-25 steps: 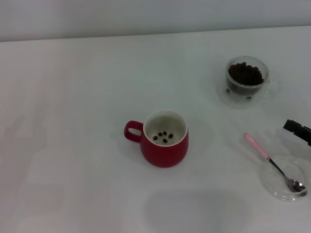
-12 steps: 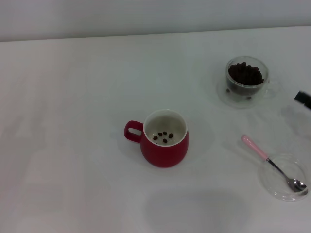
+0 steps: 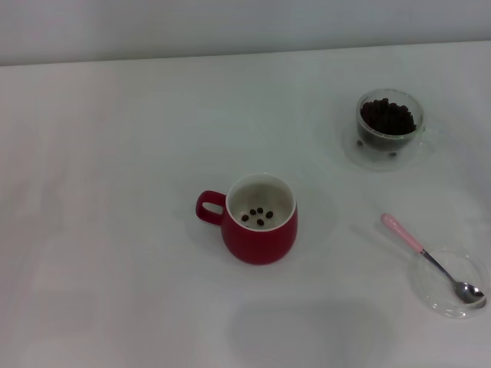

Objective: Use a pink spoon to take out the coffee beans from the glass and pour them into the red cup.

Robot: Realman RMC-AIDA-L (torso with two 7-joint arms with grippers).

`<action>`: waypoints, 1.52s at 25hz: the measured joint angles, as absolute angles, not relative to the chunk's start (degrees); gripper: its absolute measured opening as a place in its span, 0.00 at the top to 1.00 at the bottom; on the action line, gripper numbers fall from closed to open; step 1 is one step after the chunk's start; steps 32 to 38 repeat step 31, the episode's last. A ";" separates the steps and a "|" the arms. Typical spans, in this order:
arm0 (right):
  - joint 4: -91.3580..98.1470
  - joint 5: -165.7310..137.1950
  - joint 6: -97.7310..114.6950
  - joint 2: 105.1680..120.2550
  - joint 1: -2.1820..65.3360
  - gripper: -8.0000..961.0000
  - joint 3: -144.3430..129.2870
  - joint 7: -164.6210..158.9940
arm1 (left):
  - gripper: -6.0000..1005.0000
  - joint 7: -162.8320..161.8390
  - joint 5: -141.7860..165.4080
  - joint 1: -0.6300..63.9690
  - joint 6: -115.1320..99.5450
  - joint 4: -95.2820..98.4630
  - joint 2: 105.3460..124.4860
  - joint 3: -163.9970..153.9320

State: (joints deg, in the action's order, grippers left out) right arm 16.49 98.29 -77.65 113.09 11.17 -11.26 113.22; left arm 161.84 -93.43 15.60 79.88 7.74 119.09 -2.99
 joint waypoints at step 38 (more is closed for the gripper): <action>14.98 105.97 -64.51 114.43 16.51 0.64 1.82 152.17 | 0.53 161.90 -105.02 15.89 88.52 -0.32 119.52 -3.01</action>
